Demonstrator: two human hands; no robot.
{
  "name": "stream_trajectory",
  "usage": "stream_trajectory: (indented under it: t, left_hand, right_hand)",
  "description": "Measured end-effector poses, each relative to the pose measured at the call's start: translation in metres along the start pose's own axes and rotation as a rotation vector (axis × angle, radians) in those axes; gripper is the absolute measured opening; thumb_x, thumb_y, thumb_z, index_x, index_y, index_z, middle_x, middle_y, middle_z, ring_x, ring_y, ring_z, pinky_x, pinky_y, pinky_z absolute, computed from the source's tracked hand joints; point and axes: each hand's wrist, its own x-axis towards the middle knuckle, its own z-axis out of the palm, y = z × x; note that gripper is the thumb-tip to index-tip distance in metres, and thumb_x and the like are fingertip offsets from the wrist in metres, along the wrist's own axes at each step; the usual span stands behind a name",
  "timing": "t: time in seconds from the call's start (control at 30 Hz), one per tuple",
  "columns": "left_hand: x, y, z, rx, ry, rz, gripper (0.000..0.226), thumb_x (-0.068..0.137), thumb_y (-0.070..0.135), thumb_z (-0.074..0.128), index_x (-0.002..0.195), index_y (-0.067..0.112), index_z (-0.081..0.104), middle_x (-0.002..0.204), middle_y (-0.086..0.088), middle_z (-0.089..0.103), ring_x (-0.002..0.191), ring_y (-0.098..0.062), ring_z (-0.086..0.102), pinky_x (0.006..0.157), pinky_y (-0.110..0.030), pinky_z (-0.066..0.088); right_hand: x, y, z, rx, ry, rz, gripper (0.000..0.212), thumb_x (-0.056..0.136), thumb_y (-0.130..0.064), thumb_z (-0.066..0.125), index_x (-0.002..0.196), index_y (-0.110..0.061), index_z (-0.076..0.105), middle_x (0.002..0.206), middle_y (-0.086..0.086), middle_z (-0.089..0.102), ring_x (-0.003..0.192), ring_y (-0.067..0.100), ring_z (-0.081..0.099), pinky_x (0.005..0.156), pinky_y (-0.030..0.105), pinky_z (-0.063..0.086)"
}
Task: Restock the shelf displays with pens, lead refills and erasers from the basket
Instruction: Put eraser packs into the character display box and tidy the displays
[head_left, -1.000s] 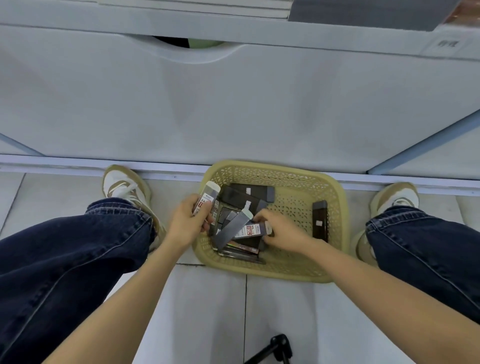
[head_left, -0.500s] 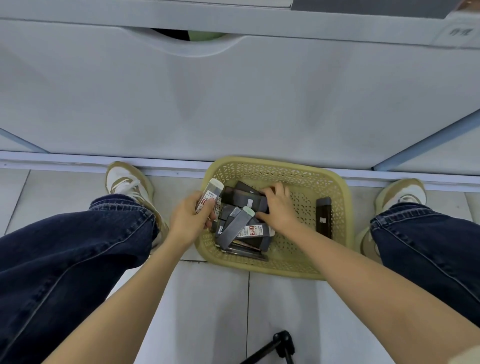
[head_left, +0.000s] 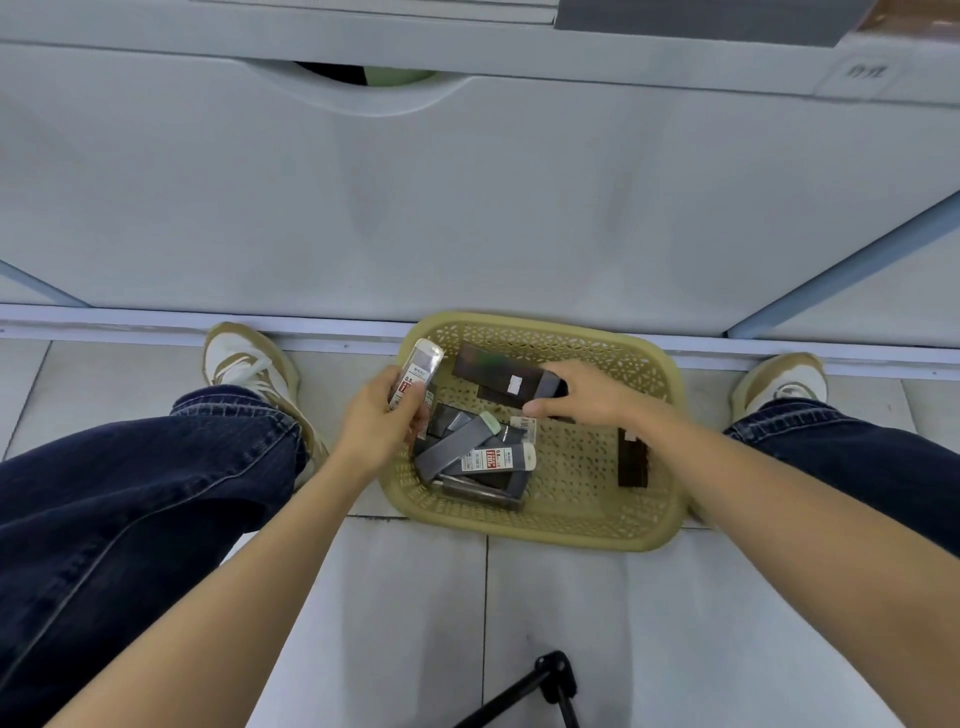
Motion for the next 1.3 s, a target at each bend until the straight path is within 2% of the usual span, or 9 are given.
stream_trajectory:
  t: [0.17,0.33,0.47,0.6,0.7,0.8,1.07,1.2,1.3]
  left_hand:
    - [-0.002,0.023,0.011,0.169,-0.019,0.143,0.023,0.101,0.032,0.046,0.113,0.015,0.057,0.093,-0.002,0.063,0.081,-0.013,0.057,0.065,-0.019,0.042]
    - [-0.013,0.026,0.020,0.228,-0.182,0.239,0.010,0.100,0.026,0.050,0.100,0.017,0.053,0.080,0.011,0.055,0.075,-0.007,0.051,0.062,-0.009,0.036]
    - [-0.020,0.025,0.023,0.153,-0.187,0.175,0.025,0.102,0.033,0.044,0.115,0.013,0.053,0.093,0.005,0.059,0.085,-0.013,0.056,0.078,-0.029,0.044]
    - [-0.026,0.030,0.019,-0.216,-0.199,-0.089,0.035,0.102,0.037,0.044,0.102,0.007,0.063,0.084,-0.012,0.064,0.070,-0.018,0.059,0.069,-0.032,0.047]
    - [-0.033,0.040,0.013,-0.344,-0.353,-0.185,0.040,0.101,0.038,0.046,0.084,0.007,0.065,0.066,-0.013,0.059,0.047,-0.017,0.048,0.047,-0.026,0.040]
    - [-0.044,0.053,0.014,-0.406,-0.471,-0.212,0.037,0.102,0.041,0.041,0.093,0.011,0.060,0.072,-0.011,0.067,0.047,-0.015,0.052,0.039,-0.020,0.040]
    - [-0.066,0.075,0.006,-0.527,-0.585,-0.134,0.049,0.093,0.042,0.054,0.128,0.008,0.055,0.112,-0.021,0.069,0.087,-0.031,0.070,0.068,-0.036,0.061]
    - [-0.074,0.083,0.003,-0.417,-0.485,0.017,0.024,0.093,0.011,0.062,0.117,0.012,0.058,0.108,-0.018,0.070,0.091,-0.034,0.068,0.079,-0.045,0.056]
    - [-0.079,0.096,-0.005,-0.369,-0.334,0.134,0.019,0.090,0.008,0.067,0.107,0.015,0.062,0.108,-0.021,0.068,0.088,-0.035,0.068,0.073,-0.042,0.058]
  right_hand:
    - [-0.017,-0.025,-0.015,-0.048,-0.337,-0.044,0.044,0.080,-0.045,0.074,0.110,-0.013,0.066,0.114,0.011,0.066,0.102,0.029,0.062,0.090,0.044,0.048]
    - [-0.029,-0.040,-0.015,0.258,-0.324,-0.050,0.031,0.082,-0.020,0.077,0.110,-0.012,0.067,0.090,-0.004,0.069,0.077,0.009,0.064,0.064,0.025,0.052]
    - [-0.041,-0.048,-0.018,0.508,-0.180,-0.093,0.042,0.082,-0.012,0.075,0.120,-0.022,0.060,0.114,-0.008,0.066,0.082,0.010,0.070,0.061,0.022,0.053]
    - [-0.056,-0.052,-0.020,0.863,-0.170,-0.239,0.059,0.081,-0.004,0.071,0.135,-0.017,0.051,0.136,0.007,0.053,0.106,0.021,0.065,0.086,0.029,0.054]
    - [-0.065,-0.060,-0.017,0.734,-0.117,-0.293,0.056,0.081,0.006,0.069,0.131,-0.014,0.055,0.132,0.011,0.058,0.107,0.021,0.063,0.092,0.033,0.052]
    - [-0.073,-0.073,-0.016,0.626,0.026,-0.313,0.030,0.081,-0.003,0.074,0.107,-0.011,0.064,0.106,0.008,0.069,0.085,0.014,0.064,0.069,0.025,0.051]
    - [-0.084,-0.090,-0.023,0.520,0.235,-0.303,0.018,0.078,-0.017,0.079,0.087,-0.017,0.064,0.082,-0.004,0.070,0.076,0.007,0.066,0.068,0.019,0.050]
    - [-0.092,-0.104,-0.029,0.434,0.321,-0.294,0.020,0.080,-0.022,0.078,0.091,-0.013,0.064,0.080,-0.005,0.068,0.069,0.002,0.063,0.064,0.013,0.048]
    - [-0.102,-0.120,-0.038,0.423,0.332,-0.325,0.014,0.092,-0.024,0.065,0.095,-0.011,0.060,0.074,-0.001,0.061,0.057,0.008,0.052,0.054,0.018,0.040]
